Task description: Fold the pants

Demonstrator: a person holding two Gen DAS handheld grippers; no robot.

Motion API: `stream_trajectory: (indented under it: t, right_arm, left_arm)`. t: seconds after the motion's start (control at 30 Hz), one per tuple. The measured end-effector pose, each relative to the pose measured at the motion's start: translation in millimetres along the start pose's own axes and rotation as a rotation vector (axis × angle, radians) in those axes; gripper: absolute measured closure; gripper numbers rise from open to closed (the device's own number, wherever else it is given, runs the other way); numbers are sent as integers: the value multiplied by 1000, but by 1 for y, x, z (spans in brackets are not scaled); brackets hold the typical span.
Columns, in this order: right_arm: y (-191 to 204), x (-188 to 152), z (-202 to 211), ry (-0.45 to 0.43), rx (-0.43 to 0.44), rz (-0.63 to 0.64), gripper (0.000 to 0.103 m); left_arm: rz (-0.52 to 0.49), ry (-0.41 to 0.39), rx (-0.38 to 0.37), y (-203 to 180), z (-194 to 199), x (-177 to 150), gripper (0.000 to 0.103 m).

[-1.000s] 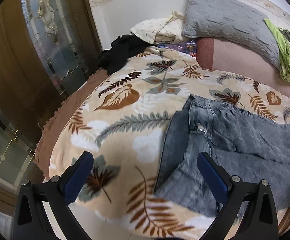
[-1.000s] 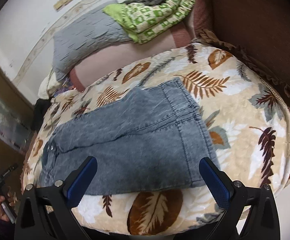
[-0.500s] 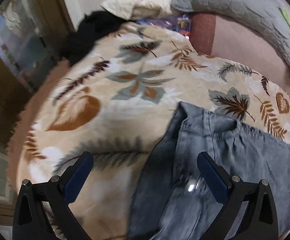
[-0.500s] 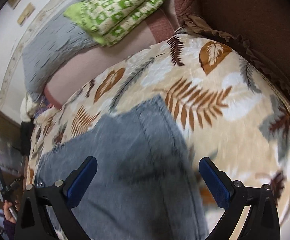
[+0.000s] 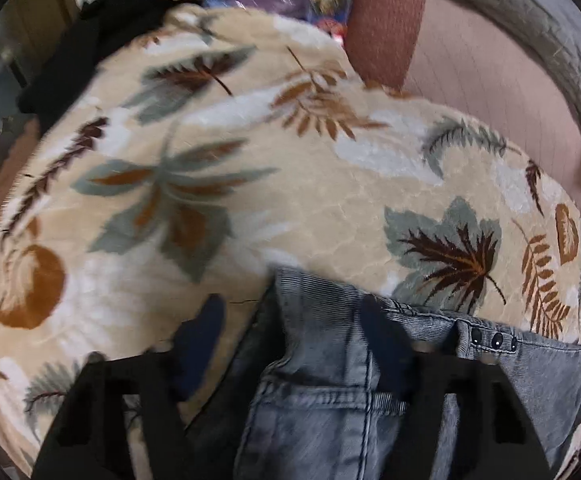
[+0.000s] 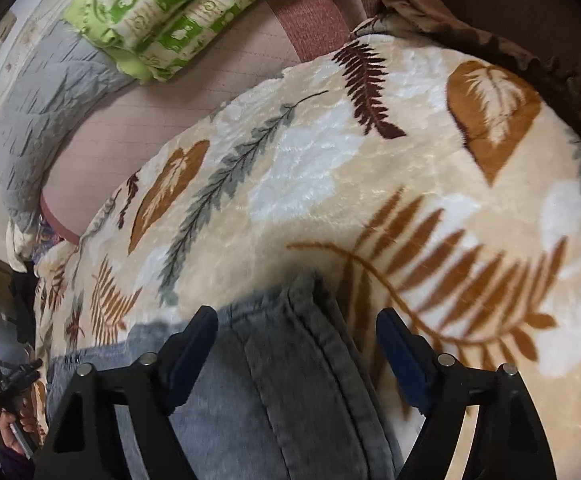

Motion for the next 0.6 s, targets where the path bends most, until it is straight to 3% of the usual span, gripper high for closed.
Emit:
stream_trajectory:
  t: [0.1,0.17,0.27,0.3,0.37,0.43,0.5,0.6]
  right_arm:
    - [7,0,-9,17,8,28,19]
    - [14,-2,-22,39,-57,69,24]
    - [24,-5,-27,18,-116,131,31]
    - [25,-5,-28,18,-125,138,40]
    - [28,-6,-27,14,-137,152,55]
    - [30,-5,-25,23,-127,157,75]
    - [27,-3,-18,19,-122,147,84]
    - [29,-1,-1,-14,-109,132,86]
  left_arm:
    - [6,29,-19,-1,-14,3,46]
    - [3,45,-20,-2,-22,3,56]
    - [-23,53,-20,-6,-29,2,62]
    - [-30,49,-26,-8,-28,2,67]
    - [-38,60,-72,-12,-29,2,95]
    - [-33,54,-79,-13,-26,1,97]
    - [-38,30,-87,-13,-20,0,99]
    - [-42,-24,-115,-13,0,-2,100]
Point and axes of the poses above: each gripper's, at about its wrist camera, not at the fingertips, and z roughly against the way its jaws point, y to its left, x to its top, the point moved 1 cm from there along -z, roughly the way its jaws point, and after that the axes turned 3 degrees about -z, right-handed, at the moved point
